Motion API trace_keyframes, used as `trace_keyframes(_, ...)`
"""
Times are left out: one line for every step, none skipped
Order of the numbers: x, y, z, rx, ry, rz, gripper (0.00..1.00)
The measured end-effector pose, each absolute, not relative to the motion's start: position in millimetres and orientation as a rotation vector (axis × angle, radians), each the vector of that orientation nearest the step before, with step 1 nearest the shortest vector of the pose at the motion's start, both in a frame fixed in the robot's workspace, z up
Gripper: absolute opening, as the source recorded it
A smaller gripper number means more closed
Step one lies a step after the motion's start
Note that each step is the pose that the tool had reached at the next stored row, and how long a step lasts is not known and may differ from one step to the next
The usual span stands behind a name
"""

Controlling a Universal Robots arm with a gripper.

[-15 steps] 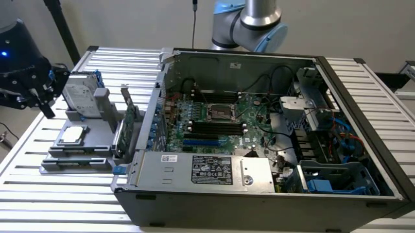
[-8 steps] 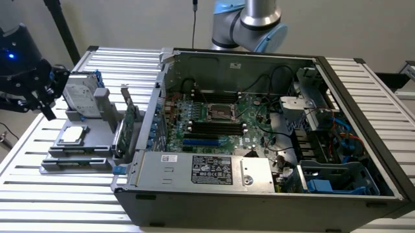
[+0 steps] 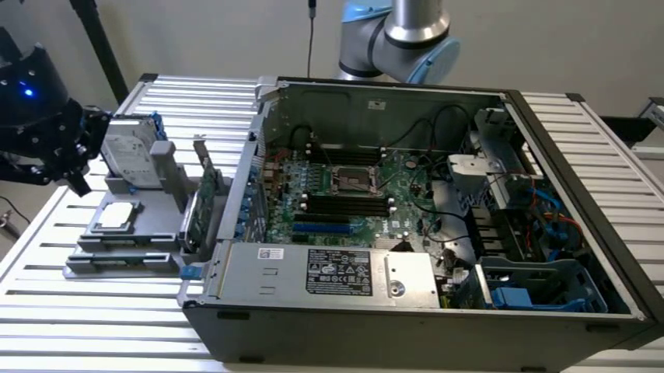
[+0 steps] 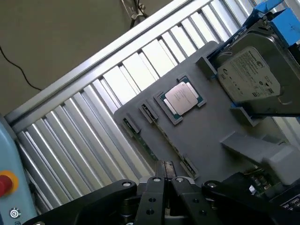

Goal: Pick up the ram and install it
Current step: 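Pick up the ram and move it above insertion slot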

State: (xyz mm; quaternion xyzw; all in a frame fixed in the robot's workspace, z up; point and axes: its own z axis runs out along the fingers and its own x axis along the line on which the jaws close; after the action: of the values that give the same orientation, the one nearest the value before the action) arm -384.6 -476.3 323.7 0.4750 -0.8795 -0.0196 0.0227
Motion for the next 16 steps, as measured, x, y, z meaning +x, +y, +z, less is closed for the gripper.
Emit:
trace_keyframes(-384.6, -476.4, 323.0, 1.495, -2.710, -0.060, 0.11)
trace_keyframes(-384.6, -476.3, 322.4, 1.520, -2.696, -0.059, 0.11)
trace_keyframes(-384.7, -476.3, 321.7, 1.544, -2.682, -0.059, 0.11)
trace_keyframes(-384.6, -476.3, 321.1, 1.567, -2.668, -0.058, 0.11)
trace_keyframes(-384.6, -476.4, 320.5, 1.591, -2.653, -0.057, 0.11)
trace_keyframes(-384.6, -476.4, 319.9, 1.616, -2.638, -0.057, 0.11)
trace_keyframes(-384.6, -476.3, 319.5, 1.640, -2.623, -0.056, 0.11)
trace_keyframes(-384.6, -476.3, 319.0, 1.664, -2.608, -0.055, 0.11)
trace_keyframes(-384.6, -476.3, 318.6, 1.687, -2.592, -0.054, 0.11)
trace_keyframes(-384.6, -476.3, 318.2, 1.711, -2.577, -0.052, 0.11)
trace_keyframes(-384.6, -476.3, 317.8, 1.733, -2.563, -0.051, 0.11)
trace_keyframes(-384.7, -476.3, 317.4, 1.759, -2.546, -0.049, 0.11)
trace_keyframes(-384.7, -476.3, 317.2, 1.782, -2.531, -0.047, 0.11)
trace_keyframes(-384.7, -476.3, 316.9, 1.805, -2.516, -0.044, 0.11)
trace_keyframes(-384.7, -476.4, 316.5, 1.829, -2.501, -0.041, 0.11)
trace_keyframes(-384.7, -476.4, 316.2, 1.852, -2.486, -0.037, 0.11)
